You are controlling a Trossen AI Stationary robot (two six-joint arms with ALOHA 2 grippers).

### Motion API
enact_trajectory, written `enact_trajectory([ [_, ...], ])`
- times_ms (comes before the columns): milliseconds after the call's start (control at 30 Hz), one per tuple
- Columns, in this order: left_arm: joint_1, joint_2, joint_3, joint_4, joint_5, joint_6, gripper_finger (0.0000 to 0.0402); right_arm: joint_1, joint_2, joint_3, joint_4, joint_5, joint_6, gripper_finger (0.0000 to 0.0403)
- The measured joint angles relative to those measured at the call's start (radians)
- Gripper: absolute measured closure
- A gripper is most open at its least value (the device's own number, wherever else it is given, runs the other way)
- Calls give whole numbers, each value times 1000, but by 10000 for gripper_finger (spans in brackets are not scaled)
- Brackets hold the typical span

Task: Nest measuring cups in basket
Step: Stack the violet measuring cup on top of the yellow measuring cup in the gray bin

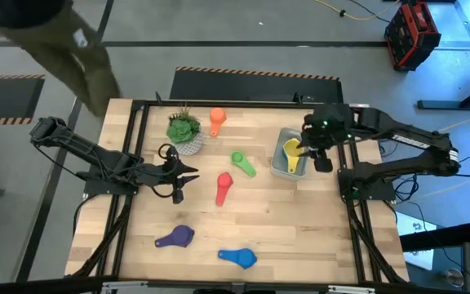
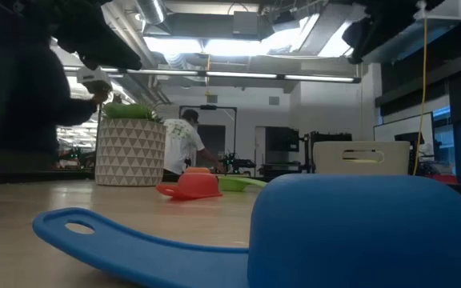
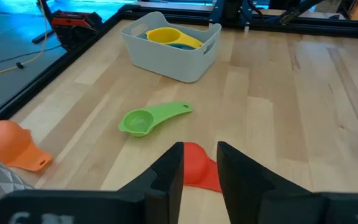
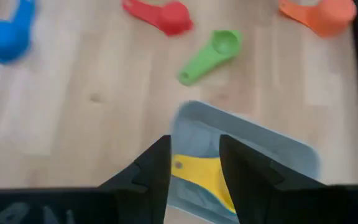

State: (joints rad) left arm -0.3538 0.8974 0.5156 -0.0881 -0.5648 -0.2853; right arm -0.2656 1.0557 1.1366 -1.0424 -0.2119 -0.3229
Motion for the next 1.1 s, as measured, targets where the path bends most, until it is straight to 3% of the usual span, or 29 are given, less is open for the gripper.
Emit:
enact_trajectory([
  [233,0,0,0,0,3,-27,229,146,4,0,19,0,90,262],
  [467,0,-1,6,-4,15,-33,155,271,53,0,143,0,147,262],
  [600,0,-3,66,-36,129,-108,148,315,85,0,210,10,166,262],
  [733,-11,-2,160,-189,255,-186,149,352,129,0,290,38,169,262],
  [900,-62,17,279,-428,275,-366,150,393,204,0,425,37,169,262],
  [1100,-186,52,312,-484,276,-540,148,436,300,0,554,35,170,262],
])
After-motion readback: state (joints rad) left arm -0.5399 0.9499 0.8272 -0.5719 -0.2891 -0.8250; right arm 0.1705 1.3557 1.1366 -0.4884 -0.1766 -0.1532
